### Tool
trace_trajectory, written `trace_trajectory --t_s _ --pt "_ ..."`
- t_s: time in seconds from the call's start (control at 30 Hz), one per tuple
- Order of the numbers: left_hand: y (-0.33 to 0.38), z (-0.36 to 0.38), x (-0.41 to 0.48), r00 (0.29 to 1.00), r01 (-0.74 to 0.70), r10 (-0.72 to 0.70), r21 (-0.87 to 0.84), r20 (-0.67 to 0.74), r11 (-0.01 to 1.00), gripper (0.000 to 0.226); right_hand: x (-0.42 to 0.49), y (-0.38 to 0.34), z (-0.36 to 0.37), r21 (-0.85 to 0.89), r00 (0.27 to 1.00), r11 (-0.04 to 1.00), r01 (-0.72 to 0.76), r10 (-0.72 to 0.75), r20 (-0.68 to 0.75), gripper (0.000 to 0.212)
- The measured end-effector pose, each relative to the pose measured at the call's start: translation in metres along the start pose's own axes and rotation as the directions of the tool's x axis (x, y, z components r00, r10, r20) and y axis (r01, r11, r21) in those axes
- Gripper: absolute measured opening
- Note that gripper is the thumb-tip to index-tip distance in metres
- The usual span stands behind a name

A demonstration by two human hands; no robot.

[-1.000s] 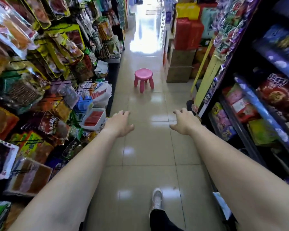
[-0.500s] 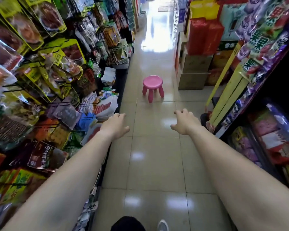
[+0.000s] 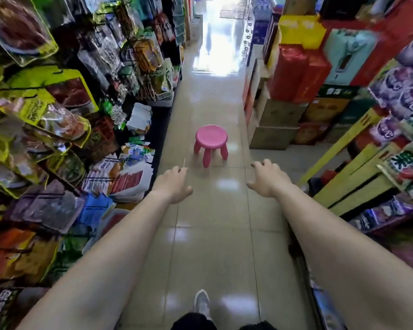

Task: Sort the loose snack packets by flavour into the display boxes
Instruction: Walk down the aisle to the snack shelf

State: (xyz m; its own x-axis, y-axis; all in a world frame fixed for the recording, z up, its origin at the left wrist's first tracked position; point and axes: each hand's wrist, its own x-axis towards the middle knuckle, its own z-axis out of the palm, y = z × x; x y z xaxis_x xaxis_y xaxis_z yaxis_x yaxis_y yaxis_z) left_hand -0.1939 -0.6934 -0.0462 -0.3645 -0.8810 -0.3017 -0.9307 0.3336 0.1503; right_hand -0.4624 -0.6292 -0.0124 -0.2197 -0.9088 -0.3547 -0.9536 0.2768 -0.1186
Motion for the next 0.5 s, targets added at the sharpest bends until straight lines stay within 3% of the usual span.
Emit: trace_trajectory --t_s 0.5 --pt "-0.039 -0.083 0.303 0.999 0.024 -0.024 -0.006 0.026 1.000 0.064 0.312 -0.036 -0.072 0.046 0.999 0.998 0.051 -0.051 0.017 0.060"
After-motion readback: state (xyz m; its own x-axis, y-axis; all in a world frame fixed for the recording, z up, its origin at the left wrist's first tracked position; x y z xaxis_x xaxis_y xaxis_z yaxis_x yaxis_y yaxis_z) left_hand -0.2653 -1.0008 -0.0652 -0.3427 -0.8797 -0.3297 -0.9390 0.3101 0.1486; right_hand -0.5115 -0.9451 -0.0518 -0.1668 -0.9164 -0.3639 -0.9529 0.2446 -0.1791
